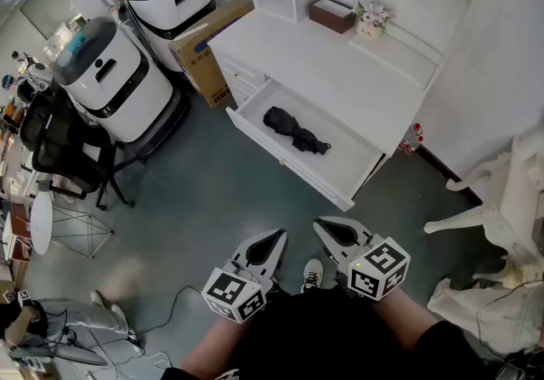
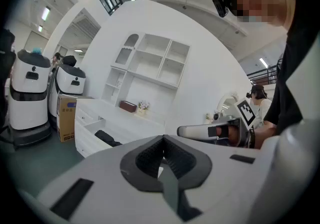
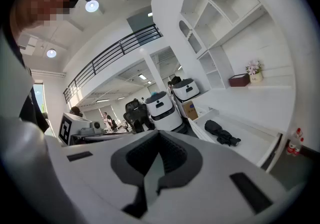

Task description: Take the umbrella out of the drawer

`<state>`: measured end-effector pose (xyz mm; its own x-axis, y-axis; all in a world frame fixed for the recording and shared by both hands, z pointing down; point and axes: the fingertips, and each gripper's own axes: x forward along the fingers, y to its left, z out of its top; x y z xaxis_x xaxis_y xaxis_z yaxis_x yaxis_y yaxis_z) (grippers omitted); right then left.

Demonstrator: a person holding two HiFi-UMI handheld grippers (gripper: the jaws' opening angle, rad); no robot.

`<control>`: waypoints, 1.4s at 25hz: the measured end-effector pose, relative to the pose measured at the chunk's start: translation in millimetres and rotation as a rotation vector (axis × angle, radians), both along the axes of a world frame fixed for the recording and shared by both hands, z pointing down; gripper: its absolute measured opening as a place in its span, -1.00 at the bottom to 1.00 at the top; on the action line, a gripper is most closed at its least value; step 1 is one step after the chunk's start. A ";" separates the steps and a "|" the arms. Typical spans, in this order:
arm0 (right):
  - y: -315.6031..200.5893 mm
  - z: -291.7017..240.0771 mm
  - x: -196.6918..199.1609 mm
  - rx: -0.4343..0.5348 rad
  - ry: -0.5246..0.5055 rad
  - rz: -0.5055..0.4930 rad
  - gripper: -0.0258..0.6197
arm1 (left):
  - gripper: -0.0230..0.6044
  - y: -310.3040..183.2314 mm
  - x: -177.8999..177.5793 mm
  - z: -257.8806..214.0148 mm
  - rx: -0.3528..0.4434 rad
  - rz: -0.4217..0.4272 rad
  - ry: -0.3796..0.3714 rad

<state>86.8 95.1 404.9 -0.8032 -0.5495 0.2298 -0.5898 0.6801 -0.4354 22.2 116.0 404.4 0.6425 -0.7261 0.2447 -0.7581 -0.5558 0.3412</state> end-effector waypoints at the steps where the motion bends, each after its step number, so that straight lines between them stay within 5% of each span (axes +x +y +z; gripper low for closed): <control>1: -0.8 0.9 0.2 0.000 0.004 -0.002 -0.92 | -0.92 -0.9 0.1 0.1 0.000 -0.001 0.000; 35: -32.6 7.5 -13.5 -0.029 0.006 0.014 -0.92 | -0.92 -28.4 -22.0 2.2 -0.034 0.003 -0.017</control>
<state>73.3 62.5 412.3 -0.7942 -0.5536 0.2507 -0.6017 0.6588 -0.4515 0.2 87.6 406.6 0.6402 -0.7153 0.2800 -0.7623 -0.5464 0.3469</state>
